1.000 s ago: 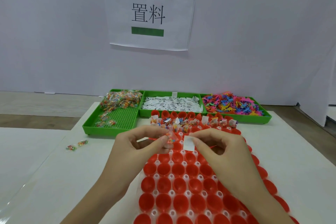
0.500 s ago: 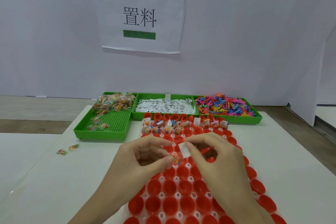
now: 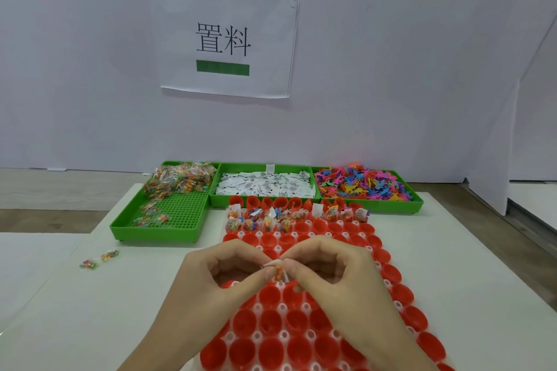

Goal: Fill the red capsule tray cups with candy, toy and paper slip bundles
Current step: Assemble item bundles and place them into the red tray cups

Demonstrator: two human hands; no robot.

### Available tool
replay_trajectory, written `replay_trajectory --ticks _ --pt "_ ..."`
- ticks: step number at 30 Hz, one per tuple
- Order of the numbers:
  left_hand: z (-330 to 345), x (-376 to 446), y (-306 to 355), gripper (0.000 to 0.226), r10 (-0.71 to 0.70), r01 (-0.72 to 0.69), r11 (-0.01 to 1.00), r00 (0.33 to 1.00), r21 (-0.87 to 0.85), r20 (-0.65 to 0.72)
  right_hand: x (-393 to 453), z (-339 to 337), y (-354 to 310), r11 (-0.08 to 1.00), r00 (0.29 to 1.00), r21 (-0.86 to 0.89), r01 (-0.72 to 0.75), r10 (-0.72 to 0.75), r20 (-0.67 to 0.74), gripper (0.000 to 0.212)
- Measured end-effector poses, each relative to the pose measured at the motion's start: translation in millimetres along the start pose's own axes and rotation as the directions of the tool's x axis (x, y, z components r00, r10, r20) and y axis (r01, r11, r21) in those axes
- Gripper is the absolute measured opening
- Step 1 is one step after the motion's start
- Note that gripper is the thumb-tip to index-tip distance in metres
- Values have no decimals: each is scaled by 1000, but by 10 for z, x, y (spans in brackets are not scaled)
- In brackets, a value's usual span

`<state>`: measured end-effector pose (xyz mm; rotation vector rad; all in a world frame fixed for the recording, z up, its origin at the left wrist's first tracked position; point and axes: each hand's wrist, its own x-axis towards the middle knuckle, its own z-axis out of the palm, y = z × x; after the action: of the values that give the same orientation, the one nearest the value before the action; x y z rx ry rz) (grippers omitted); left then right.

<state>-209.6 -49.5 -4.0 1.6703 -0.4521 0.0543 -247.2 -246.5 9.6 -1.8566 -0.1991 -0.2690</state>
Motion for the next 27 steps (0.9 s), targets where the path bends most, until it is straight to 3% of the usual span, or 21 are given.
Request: replay_trajectory --ticks 3,8,15,23,27 --pt "-9 -1 4 14 7 -7 1000 1000 9 3 82 -114 -26 999 999 -20 -29 30 15 15" --pt "-46 31 -22 15 -10 10 1000 999 10 -33 509 -439 -39 968 997 -243 -62 49 -60 20" --pt "-53 49 -41 22 -13 14 1000 998 10 -63 1577 -968 453 721 985 -677 -149 51 -163 15" --pt "-74 74 -9 19 11 -9 1000 998 25 -67 2195 -1070 968 602 996 -794 -85 56 -65 17" --pt "-105 83 -24 20 13 -10 999 996 35 -92 2320 -1082 1044 426 997 -902 -74 18 -74 37"
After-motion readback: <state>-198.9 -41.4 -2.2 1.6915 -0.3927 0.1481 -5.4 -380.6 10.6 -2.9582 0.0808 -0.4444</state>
